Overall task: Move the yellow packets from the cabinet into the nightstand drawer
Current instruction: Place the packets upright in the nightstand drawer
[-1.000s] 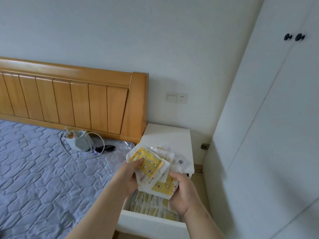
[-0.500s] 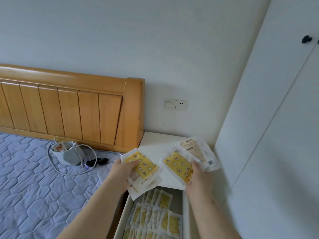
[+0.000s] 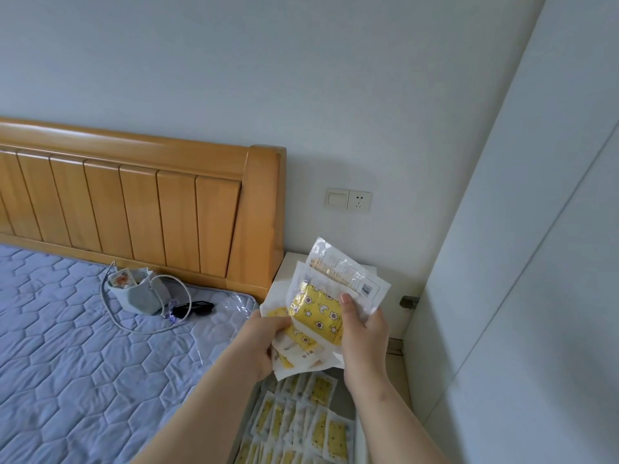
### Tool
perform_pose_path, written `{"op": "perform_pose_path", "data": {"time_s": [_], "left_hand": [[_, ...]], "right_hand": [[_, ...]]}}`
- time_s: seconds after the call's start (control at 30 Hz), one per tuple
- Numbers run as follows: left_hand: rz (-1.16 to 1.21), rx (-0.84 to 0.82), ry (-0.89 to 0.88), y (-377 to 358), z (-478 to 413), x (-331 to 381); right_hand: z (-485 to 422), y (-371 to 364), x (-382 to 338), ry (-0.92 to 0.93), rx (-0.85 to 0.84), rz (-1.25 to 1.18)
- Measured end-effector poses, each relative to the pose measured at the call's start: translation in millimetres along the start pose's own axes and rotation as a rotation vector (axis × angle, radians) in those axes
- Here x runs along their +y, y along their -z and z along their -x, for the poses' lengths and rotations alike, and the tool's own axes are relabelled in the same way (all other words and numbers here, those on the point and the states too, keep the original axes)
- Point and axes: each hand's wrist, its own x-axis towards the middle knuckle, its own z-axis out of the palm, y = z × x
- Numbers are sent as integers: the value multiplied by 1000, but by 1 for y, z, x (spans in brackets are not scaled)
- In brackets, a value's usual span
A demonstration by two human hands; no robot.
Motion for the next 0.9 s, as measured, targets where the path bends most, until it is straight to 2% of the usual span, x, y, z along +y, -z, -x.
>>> {"op": "perform_pose_path", "data": {"time_s": [0.27,0.53,0.7,0.8,0.9], "left_hand": [[35,-96,-195,0,8,2],[-116,-46,-200,15,9,7],[-162,-19,-166,22,6,11],[-157,-7,-176,22,5,14],[-113,-24,-195,20,5,18]], "right_hand": [[7,-3,-1,-120,12,-70],[10,-2,-12,-285,-76,-245],[8,-2,-15,-148,-39,-239],[11,-3,-20,-46,-220,-116],[16,-6,-16,-47,-419,41]]}}
